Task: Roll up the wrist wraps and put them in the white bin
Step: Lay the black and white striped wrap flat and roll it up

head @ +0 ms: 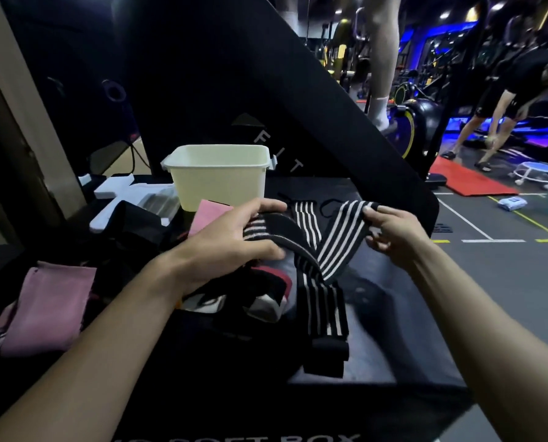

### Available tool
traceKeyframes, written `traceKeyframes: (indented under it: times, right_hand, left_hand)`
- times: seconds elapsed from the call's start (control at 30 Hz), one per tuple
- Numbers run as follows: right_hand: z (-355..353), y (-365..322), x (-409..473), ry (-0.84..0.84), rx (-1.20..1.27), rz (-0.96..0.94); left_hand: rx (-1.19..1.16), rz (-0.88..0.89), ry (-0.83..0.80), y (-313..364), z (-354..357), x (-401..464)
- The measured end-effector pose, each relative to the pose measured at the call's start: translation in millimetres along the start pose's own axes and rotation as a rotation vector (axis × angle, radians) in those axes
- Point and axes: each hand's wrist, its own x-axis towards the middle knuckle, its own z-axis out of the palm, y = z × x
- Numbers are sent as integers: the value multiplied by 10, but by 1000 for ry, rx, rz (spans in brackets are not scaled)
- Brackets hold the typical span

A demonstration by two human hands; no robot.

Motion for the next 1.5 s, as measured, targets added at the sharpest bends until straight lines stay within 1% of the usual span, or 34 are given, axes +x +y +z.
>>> traceKeyframes:
  times: [0.07, 0.13, 0.17, 0.27, 0.3, 0.4, 0.5, 0.6, 0.67, 0.73, 0.8, 0.83, 0.93, 1.03, 1.1, 1.17, 1.27, 1.33, 1.43, 1.5]
  right_hand:
    - [62, -41, 166, 19, -22, -16]
    - [147, -55, 371, 0, -66, -26]
    - [204, -57, 464, -21, -89, -24]
    - [379, -59, 777, -90, -164, -20]
    - [432, -62, 873, -105, -192, -21]
    - [576, -76, 1190, -149, -241, -55]
    - [776, -122, 1545, -133, -214, -104]
    - [940, -48, 1794, -169, -235, -83]
    - [973, 155, 1883, -236, -340, -20]
    - [970, 386, 1936, -242, -475, 37]
    - [961, 518, 1967, -191, -505, 45]
    - [952, 534, 1979, -170, -467, 39]
    - [893, 423, 1915, -107, -291, -13]
    - [816, 213, 1842, -20, -177, -142]
    - [723, 71, 1883, 105, -196, -226]
    - [610, -61, 1917, 210, -250, -260]
    - [332, -139, 2141, 249, -297, -235]
    - [198, -151, 2292, 253, -320, -215]
    - [324, -334, 1839, 200, -231, -194]
    - [418, -392, 1716, 159, -179, -172]
  left_hand:
    - [-197, -26, 44, -97, 123, 67]
    - [-307, -63, 136, -222, 295, 143]
    - [-345, -91, 157, -291, 368, 190]
    - [-456, -171, 133, -448, 515, 287]
    - [-529, -188, 122, -470, 542, 312]
    - [-788, -190, 125, -520, 605, 368]
    - [-895, -146, 112, -620, 627, 434]
    - [-811, -124, 93, -745, 694, 476]
    - [-728, -135, 108, -813, 749, 510]
    - [-621, -141, 129, -837, 773, 525]
    - [-523, -130, 164, -872, 772, 531]
    - [-505, -114, 170, -886, 773, 531]
    - [-551, -112, 161, -870, 737, 520]
    - [-569, -127, 198, -800, 688, 518]
    - [-512, -134, 253, -805, 681, 529]
    - [-452, -145, 286, -824, 686, 539]
    - [-334, -153, 299, -804, 646, 528]
    - [-313, -176, 230, -766, 593, 517]
    - [-184, -208, 51, -712, 528, 487]
    - [-80, -234, -53, -684, 505, 451]
